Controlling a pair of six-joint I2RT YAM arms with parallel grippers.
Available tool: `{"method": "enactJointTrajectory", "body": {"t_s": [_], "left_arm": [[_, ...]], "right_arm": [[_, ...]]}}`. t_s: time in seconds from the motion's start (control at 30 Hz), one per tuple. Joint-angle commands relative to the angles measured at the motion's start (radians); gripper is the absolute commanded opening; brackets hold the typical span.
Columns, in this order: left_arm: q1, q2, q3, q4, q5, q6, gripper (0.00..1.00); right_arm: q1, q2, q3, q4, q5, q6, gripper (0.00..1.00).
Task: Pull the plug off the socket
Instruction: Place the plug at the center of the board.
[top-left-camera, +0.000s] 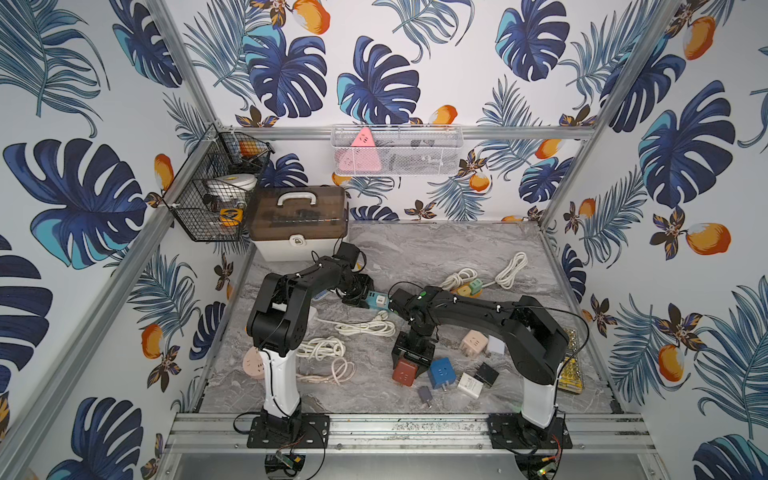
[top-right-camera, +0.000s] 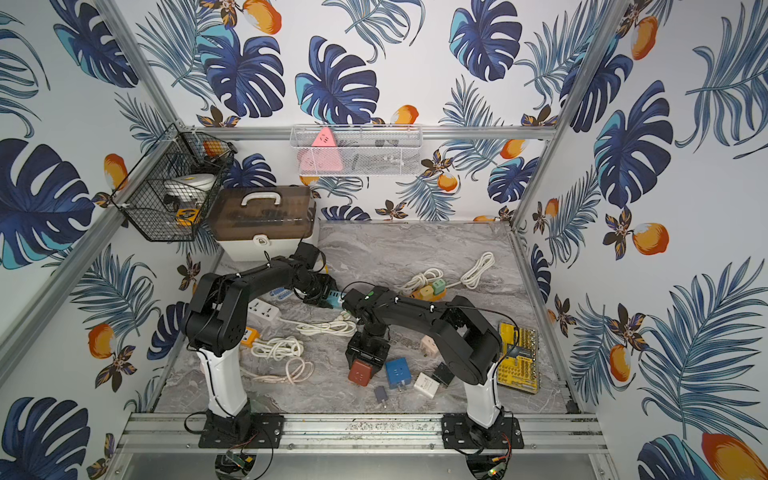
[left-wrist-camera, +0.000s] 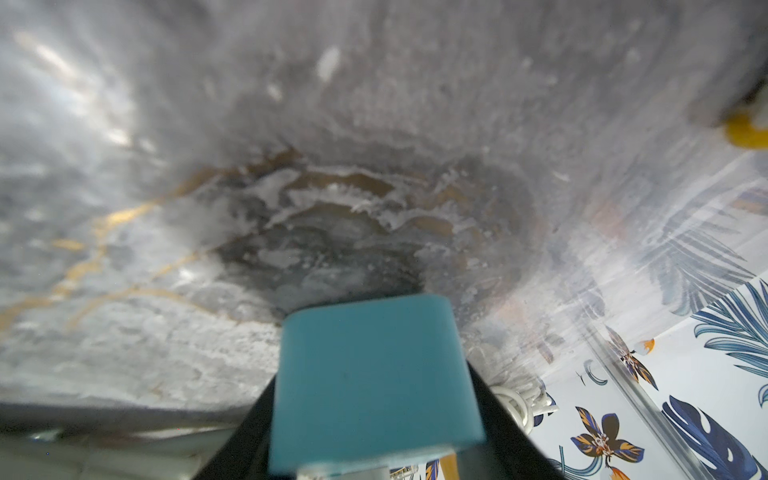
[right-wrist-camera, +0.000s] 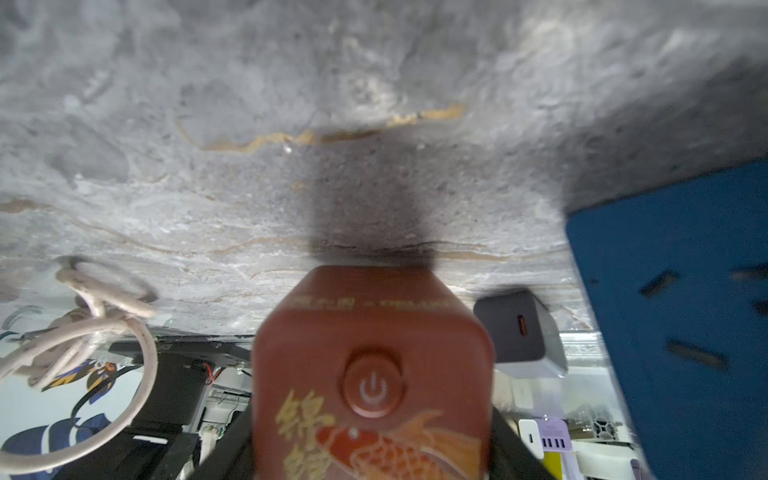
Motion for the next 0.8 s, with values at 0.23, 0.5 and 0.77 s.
{"method": "enactJointTrajectory", "body": {"t_s": [0.23,0.5,0.77], "left_arm": [[0.006,0.013,-0.016,-0.123,-0.134,0.048,0.0],[0.005,0.02,-0.01,-0.123,-0.131,0.046,0.0],[0.006,0.02,-0.011,-0.122,-0.131,0.045,0.0]], "right_arm": [[-0.028,-0.008,-0.014,0.012,0.044,-0.001,0.66],[-0.031,-0.047,0.015,-0.008,0.085,-0.03,0.87],[-0.031,-0.108,0.076,-0.053,0.169,-0.071,0.88]]}}
